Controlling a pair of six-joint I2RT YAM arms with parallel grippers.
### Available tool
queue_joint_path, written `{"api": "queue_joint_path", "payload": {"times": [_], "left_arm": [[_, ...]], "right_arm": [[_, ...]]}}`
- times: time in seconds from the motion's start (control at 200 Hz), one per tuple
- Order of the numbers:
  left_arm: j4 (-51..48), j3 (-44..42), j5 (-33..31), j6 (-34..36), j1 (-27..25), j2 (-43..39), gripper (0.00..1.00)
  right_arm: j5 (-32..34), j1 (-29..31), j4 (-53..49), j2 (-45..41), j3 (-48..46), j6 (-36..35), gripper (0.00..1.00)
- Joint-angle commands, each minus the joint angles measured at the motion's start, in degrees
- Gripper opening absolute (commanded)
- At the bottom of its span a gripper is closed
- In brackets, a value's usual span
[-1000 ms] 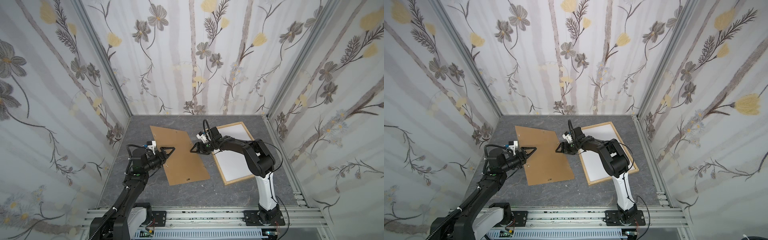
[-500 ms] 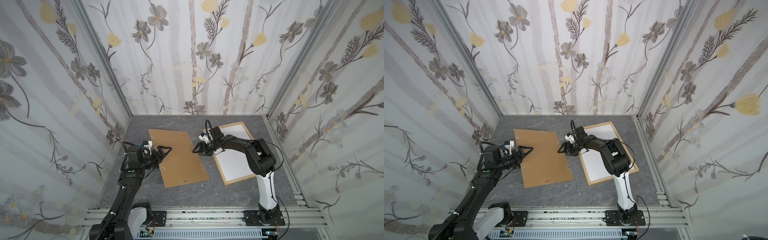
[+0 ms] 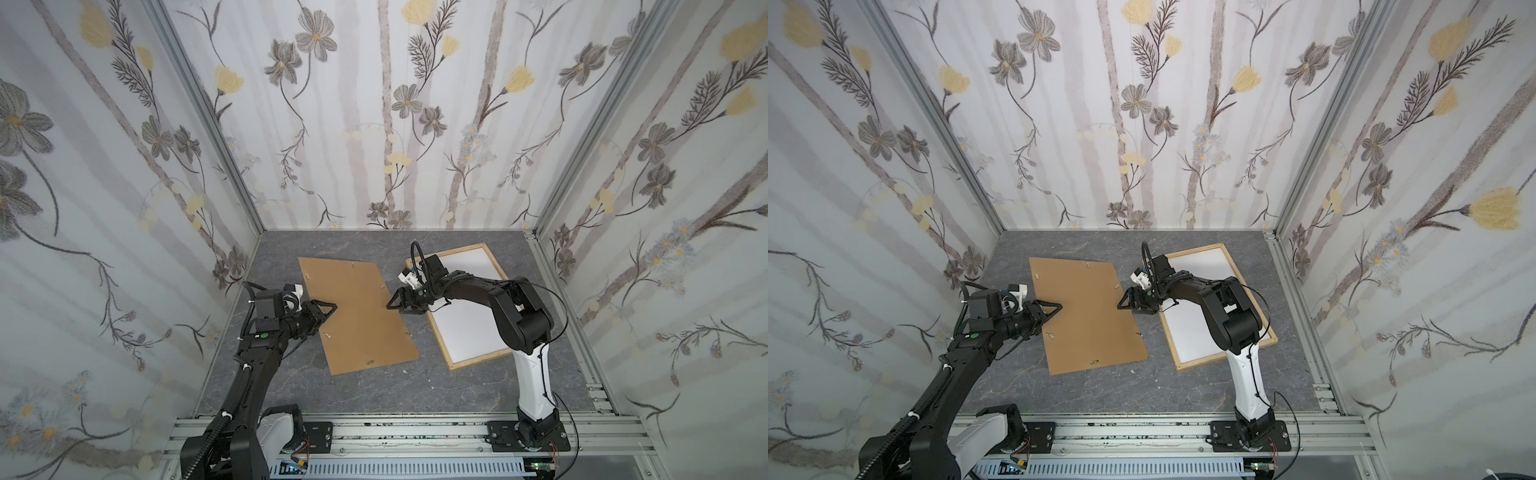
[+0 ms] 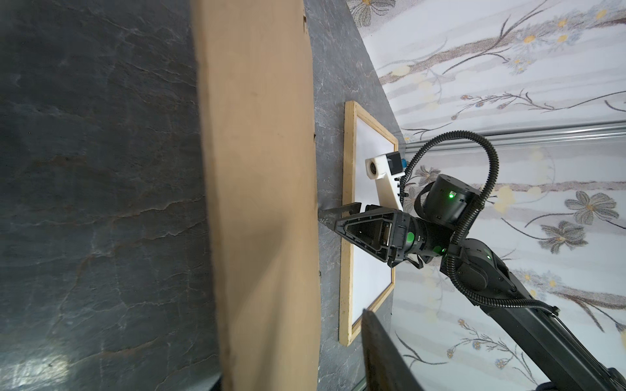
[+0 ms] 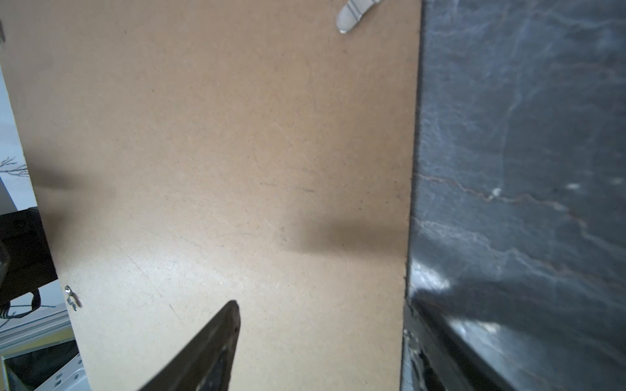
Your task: Put the photo into the frame
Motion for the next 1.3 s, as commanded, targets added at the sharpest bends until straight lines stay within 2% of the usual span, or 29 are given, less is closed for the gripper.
{"api": "queue_joint_path", "payload": {"times": [0.0, 0.205, 0.545, 0.595, 0.719, 0.964, 1.119, 1.159, 1.189, 1.249, 1.274, 1.294], "left_arm": [[0.98, -0.32, -0.99, 1.64, 0.0, 0.54, 0.29], [1.53, -1.11, -2.2, 1.9, -0.04, 1.35, 0.0], [3.93, -1.53, 0.29, 1.67, 0.21, -1.19, 0.0], [5.05, -1.89, 1.76, 1.11, 0.55, -1.45, 0.0], [7.26, -2.47, 4.74, -0.04, 1.46, -2.12, 0.0], [16.48, -3.68, 12.3, -7.14, 3.38, -5.85, 0.0], [22.22, -3.85, 14.94, -12.1, 3.64, -7.43, 0.0], [22.99, -3.76, 15.47, -12.66, 3.63, -7.73, 0.0], [23.62, -3.75, 15.92, -13.18, 3.69, -7.83, 0.0], [25.55, -3.95, 16.76, -14.61, 3.69, -8.05, 0.0], [26.72, -4.13, 17.08, -15.42, 3.76, -8.17, 0.0], [27.72, -4.4, 17.42, -16.28, 3.69, -8.27, 0.0]], "right_arm": [[-0.61, 0.01, 0.66, -1.03, -0.74, -0.53, 0.74], [-1.56, 0.89, 2.46, -1.34, -1.76, 0.17, 0.73], [-1.25, 1.09, 1.18, -6.24, -1.52, -0.93, 0.75], [-0.73, 0.96, 0.38, -8.01, -1.41, -1.67, 0.79], [2.88, 0.1, -0.97, -14.14, -2.01, -3.38, 1.0], [11.23, -4.54, -4.99, -22.73, -3.07, -6.01, 1.0], [10.35, -9.33, -5.01, -24.26, -4.95, -1.76, 1.0], [9.24, -10.0, -4.66, -25.0, -5.13, -3.72, 1.0], [11.25, -10.05, -4.76, -26.2, -5.32, -6.21, 1.0], [17.25, -10.46, -0.17, -30.28, -9.38, -4.35, 1.0], [17.1, -10.96, 2.46, -30.93, -11.19, -2.45, 1.0], [14.54, -11.61, 4.29, -32.89, -12.26, -1.34, 1.0]]}}
